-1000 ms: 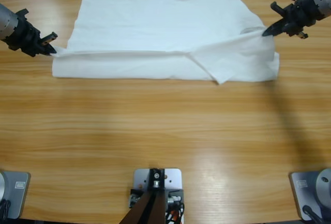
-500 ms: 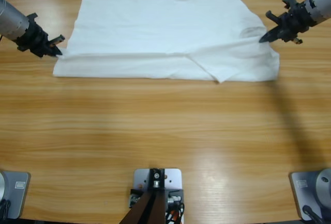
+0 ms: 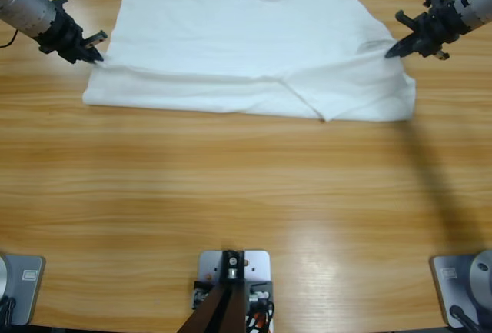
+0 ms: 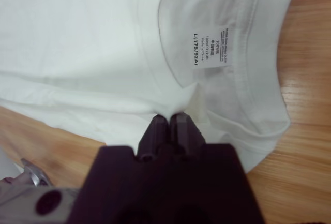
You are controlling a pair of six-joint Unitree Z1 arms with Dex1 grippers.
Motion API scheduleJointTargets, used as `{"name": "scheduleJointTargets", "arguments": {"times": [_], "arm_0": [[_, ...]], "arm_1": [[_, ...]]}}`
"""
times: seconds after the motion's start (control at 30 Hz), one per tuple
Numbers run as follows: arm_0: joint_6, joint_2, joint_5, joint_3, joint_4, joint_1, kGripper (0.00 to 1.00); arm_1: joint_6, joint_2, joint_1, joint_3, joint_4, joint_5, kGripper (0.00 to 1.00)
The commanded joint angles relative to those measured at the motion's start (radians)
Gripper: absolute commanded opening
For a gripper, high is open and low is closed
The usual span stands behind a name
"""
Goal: Fold clothes
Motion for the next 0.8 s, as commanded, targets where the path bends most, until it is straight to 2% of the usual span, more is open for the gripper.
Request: {"name": "scheduleJointTargets", "arguments": {"times": [0.03,0.2,0.27,0.4,0.43,0.47,0.53,0.63,0.67,0.7,0.73,0.77,0.8], "arm_0": [[0.002,0.087,0.014,0.014,0.016,-0.010,0.000],[0.002,0.096,0.014,0.014,0.017,-0.003,0.000],[0.002,0.086,0.022,0.014,0.020,0.002,0.318],[0.003,0.064,0.044,0.002,0.019,0.009,0.432],[0.003,0.063,0.046,-0.005,0.019,0.013,0.515],[0.003,0.066,0.046,-0.013,0.019,0.017,0.688],[0.005,0.068,0.046,-0.026,0.018,0.021,0.895],[0.005,0.068,0.046,-0.050,0.018,0.021,0.913],[0.005,0.068,0.046,-0.060,0.018,0.021,0.913],[0.005,0.067,0.046,-0.070,0.018,0.021,0.913],[0.005,0.065,0.046,-0.080,0.018,0.021,0.913],[0.006,0.060,0.046,-0.087,0.018,0.022,0.913],[0.007,0.055,0.046,-0.093,0.018,0.022,0.913]], "arm_1": [[-0.021,0.067,0.005,-0.007,0.004,0.006,0.000],[-0.022,0.069,0.005,-0.007,0.007,0.000,0.000],[-0.022,0.069,0.005,-0.007,0.007,-0.003,0.000],[-0.026,0.066,0.005,0.000,0.007,-0.006,0.000],[-0.028,0.064,0.005,0.003,0.007,-0.007,0.000],[-0.029,0.064,0.005,0.004,0.007,-0.006,0.000],[-0.035,0.060,0.005,0.008,0.009,-0.006,0.000],[-0.041,0.054,0.005,0.010,0.009,-0.007,0.016],[-0.041,0.048,0.005,0.010,0.009,-0.009,0.447],[-0.041,0.044,0.005,0.010,0.009,-0.015,0.685],[-0.041,0.037,0.005,0.010,0.011,-0.025,0.823],[-0.041,0.029,0.005,0.011,0.013,-0.036,0.920],[-0.041,0.020,0.005,0.011,0.013,-0.050,0.976]]}}
